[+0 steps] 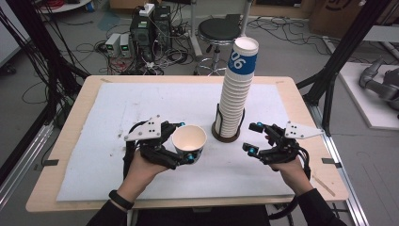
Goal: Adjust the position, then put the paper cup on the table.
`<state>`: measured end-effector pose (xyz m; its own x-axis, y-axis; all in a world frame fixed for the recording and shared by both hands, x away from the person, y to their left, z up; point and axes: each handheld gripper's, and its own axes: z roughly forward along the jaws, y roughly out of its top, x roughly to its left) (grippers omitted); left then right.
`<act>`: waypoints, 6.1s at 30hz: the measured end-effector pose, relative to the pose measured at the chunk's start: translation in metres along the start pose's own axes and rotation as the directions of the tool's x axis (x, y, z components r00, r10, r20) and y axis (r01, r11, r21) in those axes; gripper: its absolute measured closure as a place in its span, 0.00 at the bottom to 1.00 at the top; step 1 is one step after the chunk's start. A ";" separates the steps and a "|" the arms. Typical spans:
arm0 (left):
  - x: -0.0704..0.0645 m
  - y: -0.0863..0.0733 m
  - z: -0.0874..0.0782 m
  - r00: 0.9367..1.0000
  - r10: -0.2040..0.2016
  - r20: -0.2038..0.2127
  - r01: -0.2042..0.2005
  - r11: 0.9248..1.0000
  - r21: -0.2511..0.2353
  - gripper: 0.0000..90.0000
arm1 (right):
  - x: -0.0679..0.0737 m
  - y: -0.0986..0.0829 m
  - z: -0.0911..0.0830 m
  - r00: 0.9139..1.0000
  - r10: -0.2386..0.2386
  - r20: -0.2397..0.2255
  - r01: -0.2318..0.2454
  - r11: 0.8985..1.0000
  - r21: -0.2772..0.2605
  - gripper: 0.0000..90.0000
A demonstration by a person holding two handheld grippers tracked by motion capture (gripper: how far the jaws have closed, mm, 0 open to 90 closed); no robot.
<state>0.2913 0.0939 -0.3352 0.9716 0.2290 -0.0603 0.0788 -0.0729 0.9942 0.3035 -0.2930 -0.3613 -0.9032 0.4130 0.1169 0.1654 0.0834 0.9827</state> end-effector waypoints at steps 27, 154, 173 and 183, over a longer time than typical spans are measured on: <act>0.016 0.007 -0.029 0.987 0.013 -0.161 -0.012 1.000 0.010 0.23 | -0.006 0.000 -0.009 0.999 -0.005 0.043 0.005 1.000 0.001 0.22; 0.146 -0.104 -0.096 0.679 -0.140 -0.720 0.261 0.963 0.059 0.08 | -0.014 -0.015 -0.005 0.990 0.019 0.141 -0.023 0.999 0.026 0.22; 0.116 -0.101 -0.109 0.612 -0.131 -0.780 0.311 0.947 0.084 0.07 | -0.018 -0.012 0.001 0.993 0.028 0.117 -0.030 0.999 0.018 0.22; 0.086 -0.088 -0.120 0.621 -0.158 -0.768 0.315 0.947 0.060 0.07 | -0.022 -0.013 0.000 0.994 0.036 0.100 -0.038 0.999 0.023 0.22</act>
<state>0.3416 0.2366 -0.4175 0.4190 0.8992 -0.1261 0.3945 -0.0552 0.9172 0.3208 -0.3033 -0.3766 -0.8527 0.5042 0.1369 0.2089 0.0887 0.9739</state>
